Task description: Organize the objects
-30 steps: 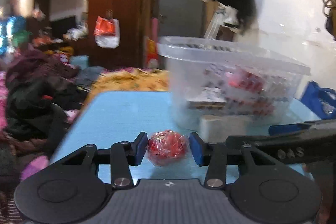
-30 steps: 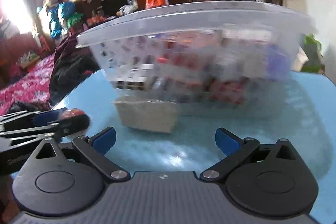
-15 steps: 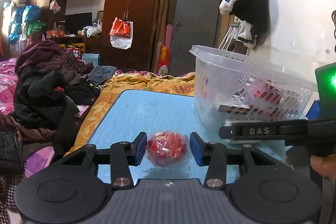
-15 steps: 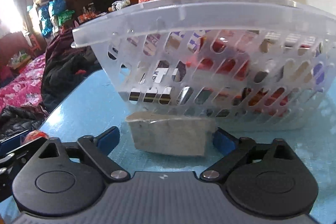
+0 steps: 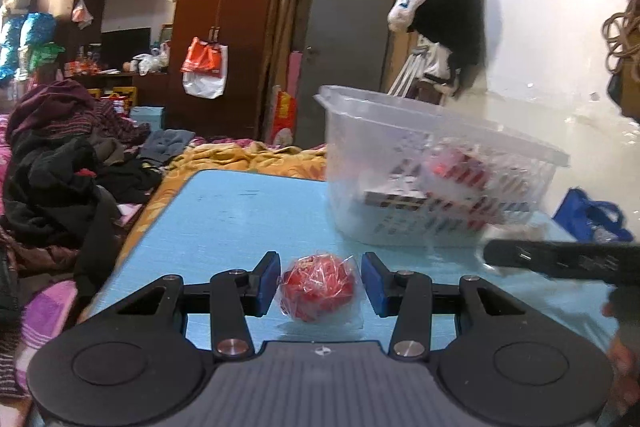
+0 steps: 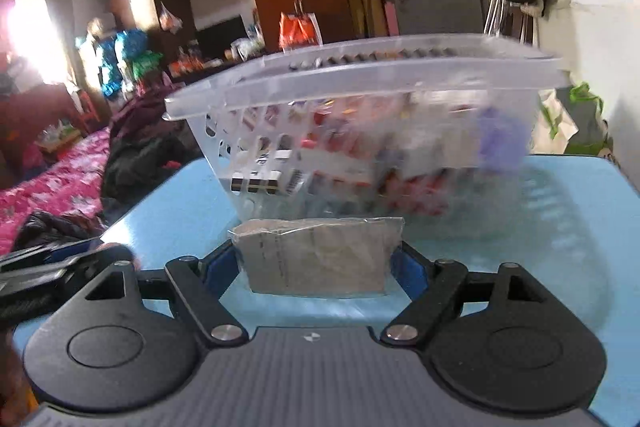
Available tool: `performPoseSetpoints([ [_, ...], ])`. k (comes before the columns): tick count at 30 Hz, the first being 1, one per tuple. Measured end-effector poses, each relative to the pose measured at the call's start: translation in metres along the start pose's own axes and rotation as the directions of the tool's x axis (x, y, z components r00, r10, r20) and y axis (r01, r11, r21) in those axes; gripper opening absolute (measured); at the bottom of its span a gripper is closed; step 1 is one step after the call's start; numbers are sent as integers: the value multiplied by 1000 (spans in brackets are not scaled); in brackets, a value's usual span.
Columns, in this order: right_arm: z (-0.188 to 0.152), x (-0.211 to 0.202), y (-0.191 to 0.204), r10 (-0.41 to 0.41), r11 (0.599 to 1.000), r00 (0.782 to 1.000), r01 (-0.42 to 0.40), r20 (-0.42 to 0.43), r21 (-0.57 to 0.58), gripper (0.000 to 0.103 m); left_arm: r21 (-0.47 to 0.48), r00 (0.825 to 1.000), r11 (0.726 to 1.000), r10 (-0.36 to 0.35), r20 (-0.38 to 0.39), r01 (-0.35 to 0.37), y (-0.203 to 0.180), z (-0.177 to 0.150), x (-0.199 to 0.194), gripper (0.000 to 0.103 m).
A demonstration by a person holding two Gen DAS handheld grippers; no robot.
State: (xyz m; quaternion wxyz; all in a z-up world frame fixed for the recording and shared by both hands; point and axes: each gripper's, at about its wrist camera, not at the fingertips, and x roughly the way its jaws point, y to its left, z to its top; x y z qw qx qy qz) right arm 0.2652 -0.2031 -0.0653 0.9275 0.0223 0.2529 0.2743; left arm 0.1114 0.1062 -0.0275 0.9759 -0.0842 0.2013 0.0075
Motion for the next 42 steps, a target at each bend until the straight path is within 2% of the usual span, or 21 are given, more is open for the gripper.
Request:
performPoseSetpoints([
  [3,2,-34,-16,45,999,996,-47,71,14,83,-1,998,998,-60,2,60,-17,3,1,49],
  [7,44,-58,-8,66,997,980,-59,186,-45,83,23,990,991,-130,49,129,-48,39,3,49],
  [8,62,-57,-5,71,996,976,-59,206,-62,83,28,989,991,-133,65,131,-55,56,5,49],
  [10,96,-53,0,28,993,969,1,246,-116,83,42,988,990,-136,80,133,-68,87,11,49],
  [13,137,-33,-5,-17,989,966,54,257,-137,83,72,990,991,-115,79,109,-86,133,31,49],
  [17,162,0,-16,-57,986,974,89,218,-138,83,89,998,995,-54,32,51,-97,159,64,49],
  [19,162,11,-22,-47,987,978,76,204,-139,85,67,999,997,-38,25,36,-93,160,78,51],
  [20,161,20,-25,-43,987,981,71,188,-143,86,64,999,997,-37,37,34,-91,158,81,57],
  [21,162,31,-27,-48,986,985,73,163,-147,96,56,999,998,-30,39,27,-87,156,87,82],
  [22,155,30,-31,-62,985,986,85,156,-147,103,42,1000,999,-21,18,20,-83,154,95,96],
  [24,145,30,-37,-74,983,982,101,171,-155,103,22,999,999,-37,-4,37,-72,147,100,96],
  [26,135,22,-42,-49,988,980,76,194,-137,103,24,998,997,-69,8,69,-66,141,95,96],
  [27,133,19,-46,-33,990,981,58,193,-127,103,24,997,996,-81,9,81,-65,140,92,96],
  [31,127,5,-52,-58,995,984,72,171,-76,103,60,991,989,-137,12,136,-65,128,75,96],
  [33,124,-2,-51,-81,992,987,93,140,-82,103,93,991,987,-133,7,132,-68,122,69,96],
  [37,106,-24,-49,-96,988,973,118,211,-94,103,115,990,984,-138,20,135,-67,105,54,96],
  [39,96,-34,-47,-129,987,964,148,231,-65,103,110,989,983,-148,27,144,-65,98,47,96],
  [41,93,-38,-49,-173,984,959,180,225,-13,103,107,991,987,-127,34,123,-66,95,40,96],
  [42,91,-41,-50,-164,986,960,168,226,0,103,106,992,988,-119,35,115,-66,95,38,96],
])
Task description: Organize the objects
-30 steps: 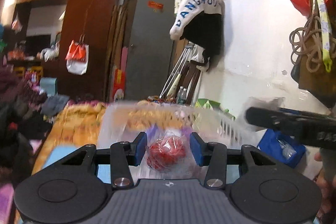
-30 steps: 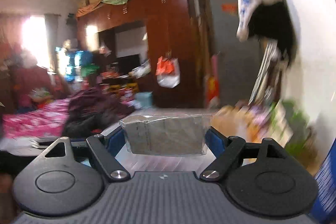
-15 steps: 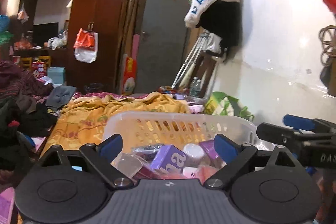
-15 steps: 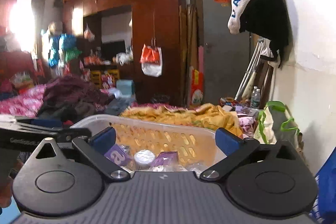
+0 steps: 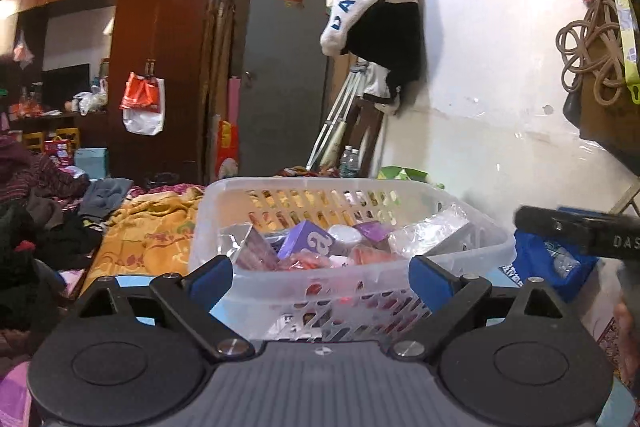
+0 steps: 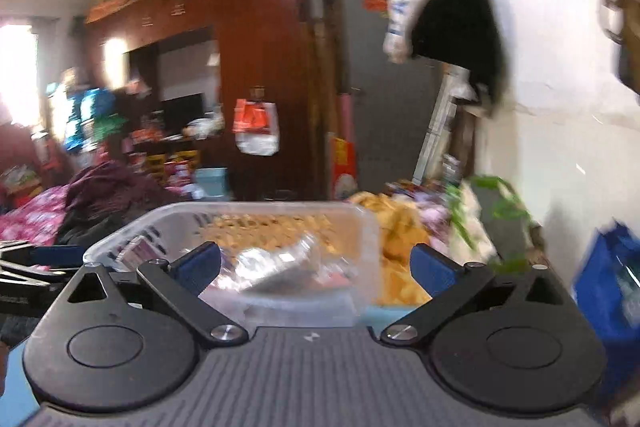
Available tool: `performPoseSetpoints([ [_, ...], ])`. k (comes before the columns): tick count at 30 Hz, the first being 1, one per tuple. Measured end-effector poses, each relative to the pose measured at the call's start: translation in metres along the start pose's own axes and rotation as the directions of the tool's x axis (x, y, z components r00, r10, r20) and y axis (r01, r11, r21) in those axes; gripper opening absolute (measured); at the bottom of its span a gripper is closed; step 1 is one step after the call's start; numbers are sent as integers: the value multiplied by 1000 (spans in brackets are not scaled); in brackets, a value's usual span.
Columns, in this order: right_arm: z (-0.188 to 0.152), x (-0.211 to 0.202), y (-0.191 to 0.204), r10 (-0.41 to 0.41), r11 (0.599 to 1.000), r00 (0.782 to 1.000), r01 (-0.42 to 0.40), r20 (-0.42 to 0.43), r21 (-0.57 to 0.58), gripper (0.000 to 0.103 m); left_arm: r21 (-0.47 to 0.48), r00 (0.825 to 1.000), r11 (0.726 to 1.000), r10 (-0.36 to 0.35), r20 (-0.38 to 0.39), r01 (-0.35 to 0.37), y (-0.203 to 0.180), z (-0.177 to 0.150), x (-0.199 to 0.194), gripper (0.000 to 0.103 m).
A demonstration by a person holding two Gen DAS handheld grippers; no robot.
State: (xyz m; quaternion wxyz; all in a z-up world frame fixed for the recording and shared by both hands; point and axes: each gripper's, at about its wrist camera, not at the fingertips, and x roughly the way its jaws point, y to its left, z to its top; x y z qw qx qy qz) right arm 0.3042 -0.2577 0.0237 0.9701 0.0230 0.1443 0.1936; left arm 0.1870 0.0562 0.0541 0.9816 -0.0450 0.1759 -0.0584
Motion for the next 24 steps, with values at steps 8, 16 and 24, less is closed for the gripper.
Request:
performPoseSetpoints([
  [8,-4,-21,2,56,997,998,-57,-26,-42,103,46,997,996,77,10,-78,-9,3,-15,96],
  [16,-10,-20,6,30,998,999,-33,-42,-59,103,51,996,995,90,7,-90,-11,-2,-17,96],
  [24,-15,-18,4,20,998,999,-23,-40,-59,103,55,996,995,85,-11,-85,-12,-7,-17,96],
])
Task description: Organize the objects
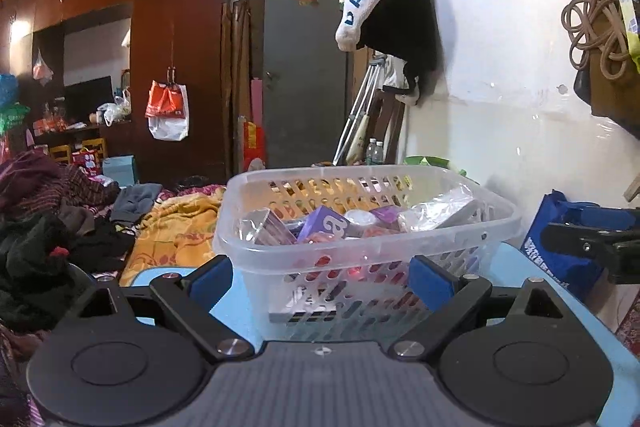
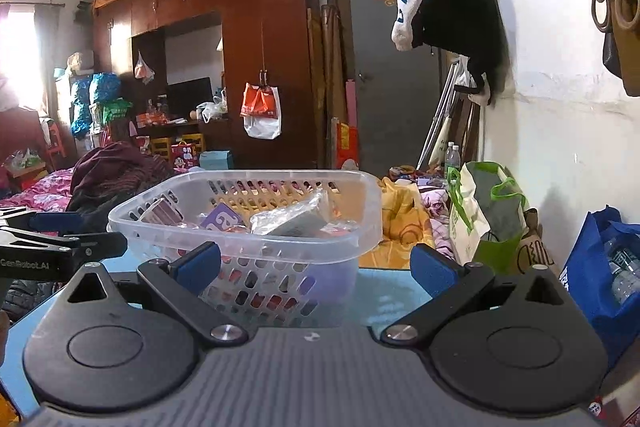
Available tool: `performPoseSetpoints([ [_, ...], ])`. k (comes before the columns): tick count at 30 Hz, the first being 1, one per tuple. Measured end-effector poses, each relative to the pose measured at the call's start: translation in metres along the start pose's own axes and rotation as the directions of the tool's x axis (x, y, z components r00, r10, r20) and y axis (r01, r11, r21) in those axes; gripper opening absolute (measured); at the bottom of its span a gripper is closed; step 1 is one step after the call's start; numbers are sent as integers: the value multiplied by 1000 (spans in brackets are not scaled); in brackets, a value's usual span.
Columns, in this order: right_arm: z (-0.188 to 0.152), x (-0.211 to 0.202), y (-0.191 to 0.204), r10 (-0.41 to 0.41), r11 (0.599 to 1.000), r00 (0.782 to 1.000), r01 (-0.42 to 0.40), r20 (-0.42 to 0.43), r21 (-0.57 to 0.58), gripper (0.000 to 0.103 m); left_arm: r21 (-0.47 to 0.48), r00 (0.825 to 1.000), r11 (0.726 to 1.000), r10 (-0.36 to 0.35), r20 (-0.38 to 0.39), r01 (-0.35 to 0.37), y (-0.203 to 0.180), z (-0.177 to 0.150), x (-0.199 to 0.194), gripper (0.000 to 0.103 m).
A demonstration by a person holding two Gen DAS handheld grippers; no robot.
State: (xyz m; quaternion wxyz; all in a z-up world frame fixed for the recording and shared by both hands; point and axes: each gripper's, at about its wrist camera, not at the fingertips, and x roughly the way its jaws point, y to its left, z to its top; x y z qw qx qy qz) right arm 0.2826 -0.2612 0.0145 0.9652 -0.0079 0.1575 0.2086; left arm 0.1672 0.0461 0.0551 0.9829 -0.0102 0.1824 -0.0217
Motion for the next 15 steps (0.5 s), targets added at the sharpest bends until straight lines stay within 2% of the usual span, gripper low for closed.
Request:
performPoseSetpoints([
  [15,-3,0,3,-6,1000,1000,6,-1,-18,103,12,1000,1000,6,-15,-6,-7,-1,0,96],
])
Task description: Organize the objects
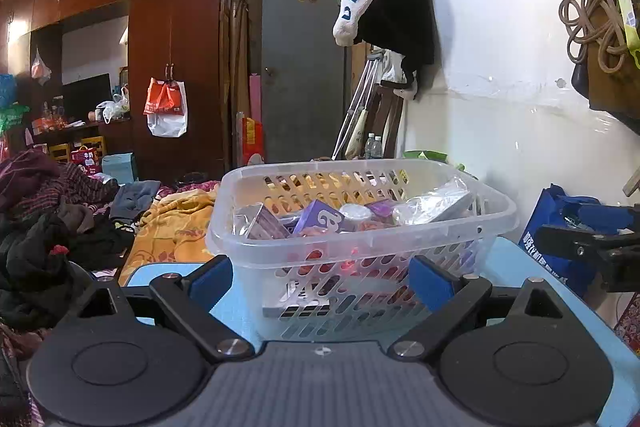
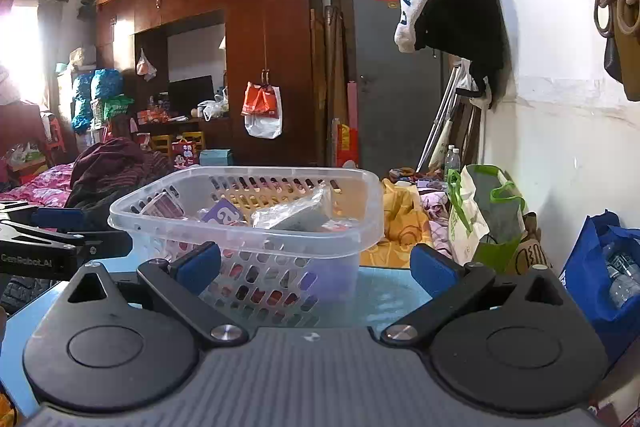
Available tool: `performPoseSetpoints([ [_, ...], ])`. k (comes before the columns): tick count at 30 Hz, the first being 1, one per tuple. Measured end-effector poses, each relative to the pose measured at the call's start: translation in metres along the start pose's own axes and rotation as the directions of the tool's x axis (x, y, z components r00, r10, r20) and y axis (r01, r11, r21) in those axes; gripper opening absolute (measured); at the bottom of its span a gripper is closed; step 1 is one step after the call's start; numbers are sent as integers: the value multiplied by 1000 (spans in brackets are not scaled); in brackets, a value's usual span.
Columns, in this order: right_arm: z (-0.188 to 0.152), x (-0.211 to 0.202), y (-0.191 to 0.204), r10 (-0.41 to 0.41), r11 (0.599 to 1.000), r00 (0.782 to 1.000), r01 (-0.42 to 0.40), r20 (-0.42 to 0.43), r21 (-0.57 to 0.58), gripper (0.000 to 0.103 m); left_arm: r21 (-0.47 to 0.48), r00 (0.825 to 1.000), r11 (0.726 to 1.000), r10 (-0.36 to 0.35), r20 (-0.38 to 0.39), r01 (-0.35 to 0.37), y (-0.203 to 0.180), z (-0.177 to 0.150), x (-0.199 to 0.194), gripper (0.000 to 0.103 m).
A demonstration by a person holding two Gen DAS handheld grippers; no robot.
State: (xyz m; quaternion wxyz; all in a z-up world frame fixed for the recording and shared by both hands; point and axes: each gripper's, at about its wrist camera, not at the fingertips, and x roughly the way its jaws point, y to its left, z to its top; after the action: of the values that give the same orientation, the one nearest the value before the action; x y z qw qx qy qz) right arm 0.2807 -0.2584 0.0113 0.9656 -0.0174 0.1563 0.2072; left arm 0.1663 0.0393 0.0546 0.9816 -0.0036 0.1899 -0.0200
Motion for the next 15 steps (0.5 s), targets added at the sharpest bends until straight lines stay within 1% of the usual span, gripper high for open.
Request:
performPoseSetpoints([
  [7,0,0,0,-8,1000,1000,8,1,-7,103,0,1000,1000,-1,12,1,-4,3,-5,96],
  [15,-1,1,1,-9,1000,1000,9,0,-15,103,3,1000,1000,-6,-4,6,-10,2,0,96],
])
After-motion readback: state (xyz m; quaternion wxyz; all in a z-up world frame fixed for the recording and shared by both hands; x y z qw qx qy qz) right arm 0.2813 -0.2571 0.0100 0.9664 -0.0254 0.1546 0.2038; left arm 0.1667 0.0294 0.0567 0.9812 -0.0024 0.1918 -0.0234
